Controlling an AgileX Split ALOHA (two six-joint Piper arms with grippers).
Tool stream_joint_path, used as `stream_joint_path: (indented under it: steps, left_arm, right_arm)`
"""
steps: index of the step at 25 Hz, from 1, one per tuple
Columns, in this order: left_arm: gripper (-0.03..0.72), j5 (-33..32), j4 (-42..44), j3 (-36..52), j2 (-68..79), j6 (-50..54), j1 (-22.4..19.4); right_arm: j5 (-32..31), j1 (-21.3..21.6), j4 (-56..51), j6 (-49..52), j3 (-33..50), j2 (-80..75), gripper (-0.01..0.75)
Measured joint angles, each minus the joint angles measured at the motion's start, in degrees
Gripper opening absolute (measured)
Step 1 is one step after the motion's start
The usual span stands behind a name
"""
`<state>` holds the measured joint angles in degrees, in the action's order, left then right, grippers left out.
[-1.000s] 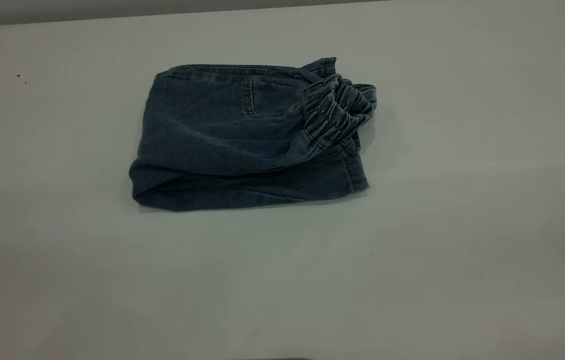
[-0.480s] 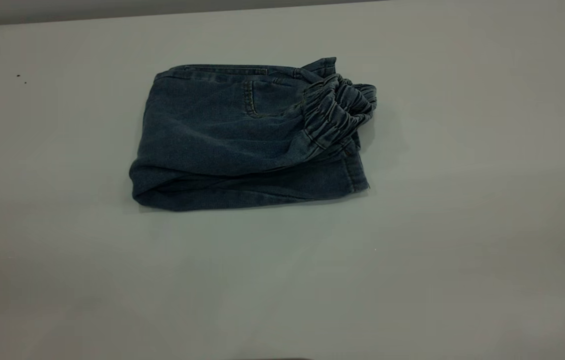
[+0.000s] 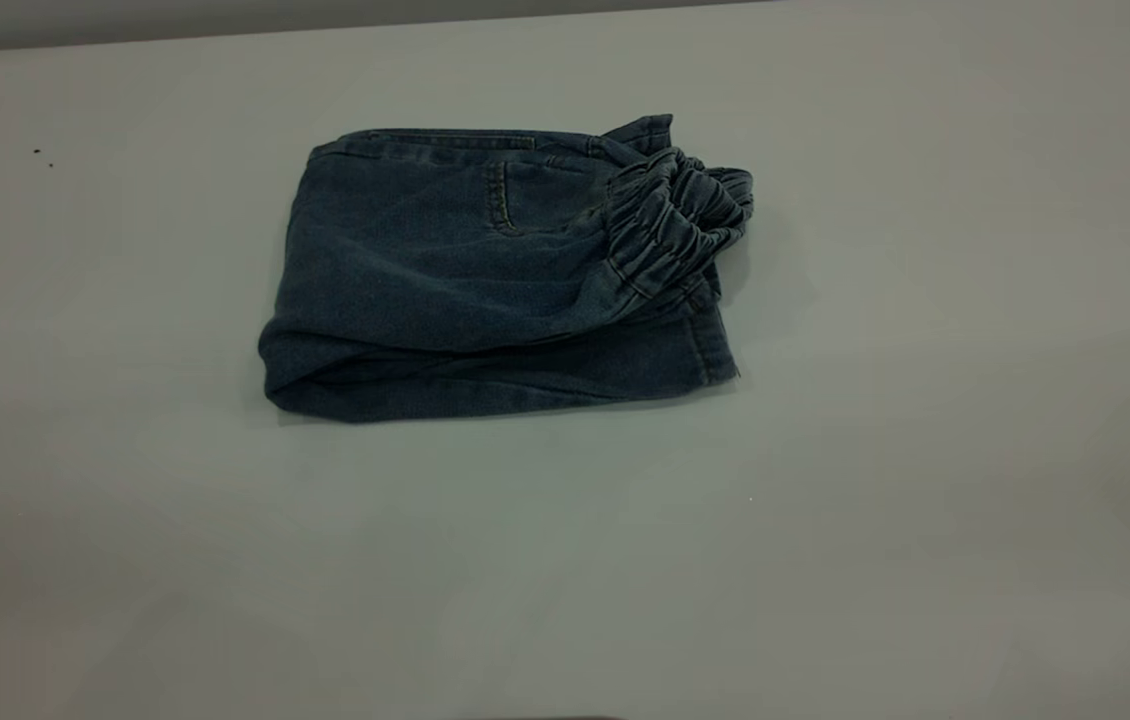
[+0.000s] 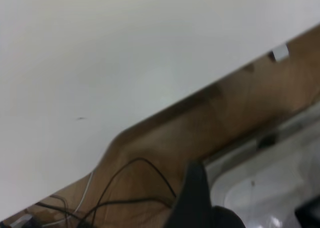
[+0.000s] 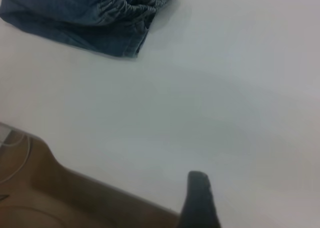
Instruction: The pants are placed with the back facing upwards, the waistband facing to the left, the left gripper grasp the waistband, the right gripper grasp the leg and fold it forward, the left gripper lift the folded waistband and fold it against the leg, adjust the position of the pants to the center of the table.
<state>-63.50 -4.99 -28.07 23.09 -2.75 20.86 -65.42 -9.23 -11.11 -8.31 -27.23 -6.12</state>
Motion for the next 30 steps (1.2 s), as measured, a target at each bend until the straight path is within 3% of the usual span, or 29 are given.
stream_joint_path:
  steps: [4,8,14,30]
  left_arm:
    - [0.570,0.0,-0.2,0.0,-7.3,0.0,-13.3]
    - [0.570,-0.3,-0.4,0.0,-16.8,0.1,-21.4]
    - [0.570,-1.0,-1.1,0.0,-24.1,0.2,-23.2]
    - [0.570,-1.1,-1.2,0.0,-24.1,0.2,-23.2]
  right_arm:
    - [0.1,1.5,-0.3,0.0,0.0,1.7,0.470]
    - [0.0,7.1,-0.6,0.0,0.0,4.1,0.470]
    - [-0.4,12.1,-1.1,0.0,0.0,6.8,0.470]
    - [-0.4,12.6,0.4,0.2,0.0,6.8,0.469]
